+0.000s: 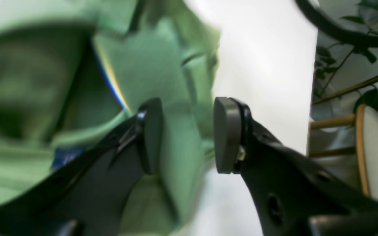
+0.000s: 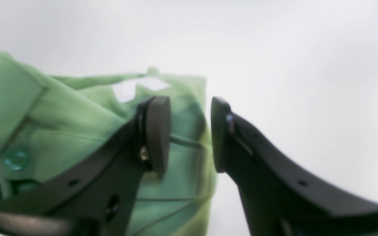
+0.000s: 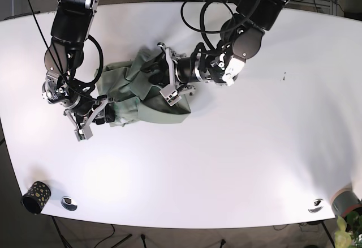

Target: Fold the T-shirt properly

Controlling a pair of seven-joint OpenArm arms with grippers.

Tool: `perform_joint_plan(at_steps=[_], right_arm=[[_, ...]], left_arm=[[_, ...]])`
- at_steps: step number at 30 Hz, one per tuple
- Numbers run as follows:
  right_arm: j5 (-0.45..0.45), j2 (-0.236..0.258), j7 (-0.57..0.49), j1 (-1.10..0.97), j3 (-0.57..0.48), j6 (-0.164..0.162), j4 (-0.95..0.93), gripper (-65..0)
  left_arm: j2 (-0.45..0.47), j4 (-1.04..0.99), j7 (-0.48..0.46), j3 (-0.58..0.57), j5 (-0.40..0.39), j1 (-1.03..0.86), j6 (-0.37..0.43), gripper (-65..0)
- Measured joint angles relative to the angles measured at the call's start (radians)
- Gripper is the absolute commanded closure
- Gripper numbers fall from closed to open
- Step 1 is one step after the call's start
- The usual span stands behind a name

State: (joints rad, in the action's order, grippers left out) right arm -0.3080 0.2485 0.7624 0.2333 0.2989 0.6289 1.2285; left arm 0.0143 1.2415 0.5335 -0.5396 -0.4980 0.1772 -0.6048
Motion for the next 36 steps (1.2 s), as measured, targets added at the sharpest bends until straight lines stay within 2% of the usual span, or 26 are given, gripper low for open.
perform_joint_plan(at_steps=[5,12,18,19,23,28,31,36], right_arm=[[-0.011,0.015,-0.043,-0.049,-0.001,0.004,-0.005,-18.9],[-0.014,0.008,-0.068,-0.145,0.001,0.003,0.059,-18.9],[-0.003,-0.059,0.022,-0.249,-0.004,0.001,0.253,-18.9],[-0.007,-0.069,0.035,-0.26,-0.005,0.009,0.281,-18.9],[0.0,-0.107,0.127,-0.273,-0.005,0.004,0.415,-19.0],[-0.01,-0.123,0.187,-0.255,-0.004,0.004,0.536,-19.2],[-0.011,-0.125,0.245,-0.224,-0.005,0.005,0.546,-19.2],[-0.011,-0.132,0.25,-0.193,-0.006,0.004,0.547,-19.2]], left_arm=[[0.072,-0.077,-0.011,0.003,-0.012,0.056,-0.002,-23.2],[0.126,-0.122,-0.009,-0.007,-0.012,0.141,-0.014,-23.3],[0.214,-0.145,0.004,0.001,-0.003,0.234,-0.007,-23.3],[0.231,-0.131,0.004,0.002,-0.001,0.243,-0.007,-23.3],[0.266,-0.035,0.015,0.011,0.003,0.27,-0.002,-23.3],[0.283,0.111,-0.003,0.042,-0.015,0.232,-0.009,-23.3],[0.293,0.186,0.003,0.053,-0.004,0.17,0.002,-23.5],[0.265,0.253,0.019,0.042,0.003,0.063,-0.002,-23.5]])
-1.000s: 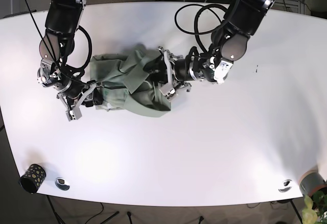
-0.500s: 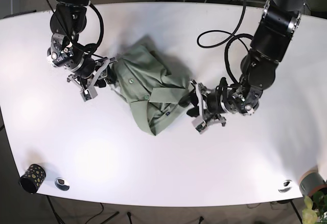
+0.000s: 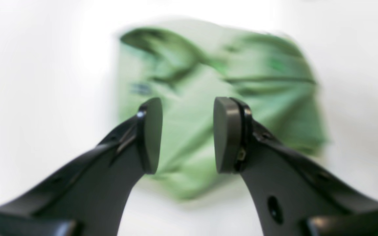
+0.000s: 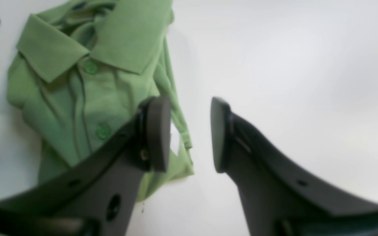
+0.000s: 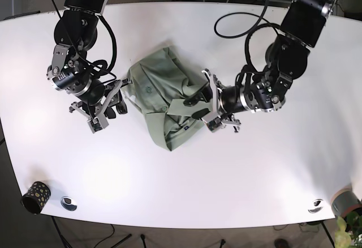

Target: Fold the T-shirt properly

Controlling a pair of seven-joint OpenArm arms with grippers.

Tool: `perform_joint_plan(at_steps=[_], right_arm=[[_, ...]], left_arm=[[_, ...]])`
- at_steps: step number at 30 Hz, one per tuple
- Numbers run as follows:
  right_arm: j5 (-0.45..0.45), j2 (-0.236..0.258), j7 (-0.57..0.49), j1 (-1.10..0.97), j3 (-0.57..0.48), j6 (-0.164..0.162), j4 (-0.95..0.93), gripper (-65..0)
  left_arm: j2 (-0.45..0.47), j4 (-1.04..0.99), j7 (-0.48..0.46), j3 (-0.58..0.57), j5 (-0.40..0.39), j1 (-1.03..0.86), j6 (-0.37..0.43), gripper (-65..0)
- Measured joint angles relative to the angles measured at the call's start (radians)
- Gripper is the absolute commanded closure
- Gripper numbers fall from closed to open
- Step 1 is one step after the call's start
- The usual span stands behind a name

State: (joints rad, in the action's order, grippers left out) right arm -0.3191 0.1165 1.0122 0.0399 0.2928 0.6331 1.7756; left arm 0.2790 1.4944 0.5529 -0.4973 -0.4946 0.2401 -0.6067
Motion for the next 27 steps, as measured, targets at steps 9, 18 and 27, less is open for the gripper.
perform_joint_plan(at_steps=[9,18,27], right_arm=[[0.003,-0.019,-0.079,-0.008,-0.111,0.003,-0.147,-18.9],[-0.019,0.04,-0.213,0.002,-0.081,0.007,-0.333,-18.9],[-0.018,0.09,-0.239,0.012,-0.082,0.01,-0.378,-18.9]], left_arm=[[-0.105,-0.106,-0.016,-0.001,0.002,-0.054,0.001,-23.5],[-0.089,-0.36,-0.091,-0.002,-0.021,0.028,-0.017,-23.5],[-0.016,-0.366,-0.097,0.005,0.025,0.072,-0.01,-23.5]])
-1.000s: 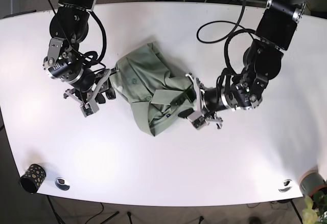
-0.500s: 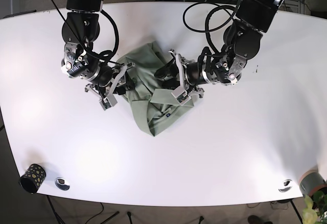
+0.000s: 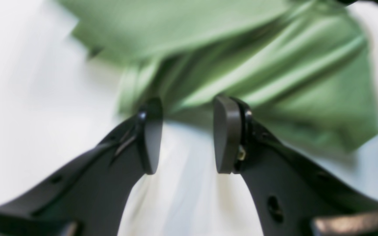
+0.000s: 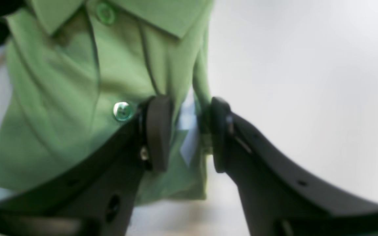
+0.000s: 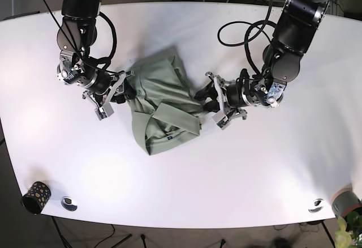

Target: Fold the T-shirt properly

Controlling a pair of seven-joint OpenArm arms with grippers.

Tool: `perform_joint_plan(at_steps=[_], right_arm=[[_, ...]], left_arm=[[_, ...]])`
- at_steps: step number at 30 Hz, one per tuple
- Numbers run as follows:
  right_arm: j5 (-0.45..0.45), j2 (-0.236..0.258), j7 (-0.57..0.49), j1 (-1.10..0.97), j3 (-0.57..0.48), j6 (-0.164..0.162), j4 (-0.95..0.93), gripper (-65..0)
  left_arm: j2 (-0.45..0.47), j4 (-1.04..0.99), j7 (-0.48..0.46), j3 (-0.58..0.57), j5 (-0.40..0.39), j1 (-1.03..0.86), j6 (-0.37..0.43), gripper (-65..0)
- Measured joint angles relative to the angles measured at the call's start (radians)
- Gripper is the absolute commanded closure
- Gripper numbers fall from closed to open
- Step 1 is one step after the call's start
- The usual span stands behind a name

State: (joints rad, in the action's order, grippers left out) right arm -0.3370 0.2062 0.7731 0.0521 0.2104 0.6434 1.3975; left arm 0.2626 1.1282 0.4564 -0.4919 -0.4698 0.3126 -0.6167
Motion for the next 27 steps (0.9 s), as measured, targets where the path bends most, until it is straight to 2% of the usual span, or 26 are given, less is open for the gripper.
perform_joint_plan(at_steps=[4,11,14,18,21,24,27], right_arm=[[0.021,0.001,0.06,-0.014,0.002,-0.013,0.08,-18.9],[0.021,-0.024,0.172,-0.047,0.002,-0.011,0.316,-18.9],[0.021,-0.033,0.183,-0.052,0.003,-0.011,0.359,-18.9],[0.015,-0.039,0.181,-0.047,0.07,-0.008,0.322,-18.9],[0.023,-0.019,0.181,-0.041,0.126,-0.013,0.249,-18.9],[0.039,0.005,0.177,-0.03,0.136,-0.014,0.175,-18.9],[0.023,0.004,0.149,-0.016,0.129,-0.013,0.126,-18.9]], left_arm=[[0.031,0.096,0.003,0.004,0.004,-0.001,0.004,-23.5],[0.01,0.264,-0.013,0.004,-0.01,-0.051,0.01,-23.5],[0.003,0.306,-0.001,-0.002,-0.005,-0.093,0.01,-23.5],[-0.066,0.308,0.008,-0.001,0.012,-0.121,0.014,-23.5],[-0.129,0.303,-0.005,-0.005,0.001,-0.134,0.013,-23.5],[-0.179,0.264,-0.005,-0.012,-0.002,-0.137,0.01,-23.5],[-0.197,0.225,-0.002,-0.038,0.004,-0.138,0.014,-23.5]])
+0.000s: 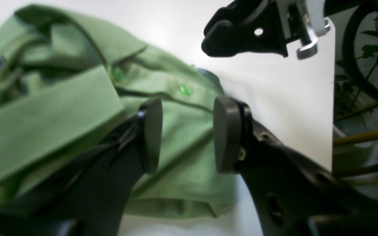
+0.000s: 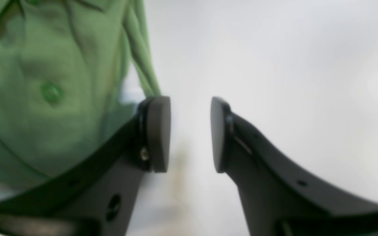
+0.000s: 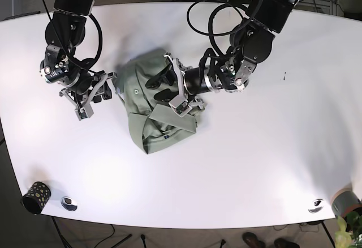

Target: Fold the T-shirt properly

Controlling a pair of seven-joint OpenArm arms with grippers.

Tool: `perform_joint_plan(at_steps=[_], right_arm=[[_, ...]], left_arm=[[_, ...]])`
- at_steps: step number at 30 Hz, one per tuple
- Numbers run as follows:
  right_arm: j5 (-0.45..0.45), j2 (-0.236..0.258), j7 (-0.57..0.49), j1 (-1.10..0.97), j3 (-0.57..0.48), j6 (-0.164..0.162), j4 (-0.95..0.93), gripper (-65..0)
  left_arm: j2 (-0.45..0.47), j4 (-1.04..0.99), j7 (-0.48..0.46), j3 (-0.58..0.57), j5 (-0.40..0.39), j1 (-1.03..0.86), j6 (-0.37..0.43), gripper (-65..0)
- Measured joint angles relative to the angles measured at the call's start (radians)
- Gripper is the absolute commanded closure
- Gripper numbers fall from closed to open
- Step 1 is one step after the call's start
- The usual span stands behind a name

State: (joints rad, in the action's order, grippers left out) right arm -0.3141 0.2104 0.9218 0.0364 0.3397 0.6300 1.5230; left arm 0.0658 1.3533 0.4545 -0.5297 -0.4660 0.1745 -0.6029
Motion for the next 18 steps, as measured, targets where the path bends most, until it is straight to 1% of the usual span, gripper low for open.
perform_joint_plan(at_steps=[3,4,7,9,10,13,16,18], right_arm=[[-0.005,-0.013,-0.015,0.0,-0.002,0.006,-0.029,-18.9],[-0.005,-0.015,-0.029,-0.002,-0.004,0.006,-0.039,-18.9],[-0.004,-0.014,-0.029,-0.005,-0.006,0.006,-0.06,-18.9],[0.013,-0.019,-0.031,-0.005,-0.026,-0.001,-0.066,-18.9],[0.019,-0.026,-0.031,-0.007,-0.037,-0.001,-0.066,-18.9],[-0.008,-0.042,-0.049,-0.033,-0.064,0.0,-0.053,-18.7],[-0.005,-0.043,-0.041,-0.074,-0.09,0.0,0.0,-18.7],[0.0,-0.057,-0.028,-0.098,-0.095,-0.001,0.053,-18.7]], left_arm=[[-0.008,-0.043,-0.003,-0.038,0.001,0.002,0.006,-23.5],[-0.013,-0.062,-0.001,-0.053,0.0,0.001,0.02,-23.5],[-0.018,-0.097,0.0,-0.071,-0.002,-0.005,0.065,-23.5],[-0.01,-0.112,0.0,-0.074,-0.003,-0.002,0.066,-23.5],[0.0,-0.117,-0.001,-0.073,-0.006,0.0,0.065,-23.5],[0.051,-0.122,-0.013,-0.073,-0.01,0.005,0.065,-23.5],[0.112,-0.123,-0.034,-0.068,-0.029,0.009,0.06,-23.5],[0.149,-0.114,-0.042,-0.068,-0.037,0.011,0.056,-23.5]])
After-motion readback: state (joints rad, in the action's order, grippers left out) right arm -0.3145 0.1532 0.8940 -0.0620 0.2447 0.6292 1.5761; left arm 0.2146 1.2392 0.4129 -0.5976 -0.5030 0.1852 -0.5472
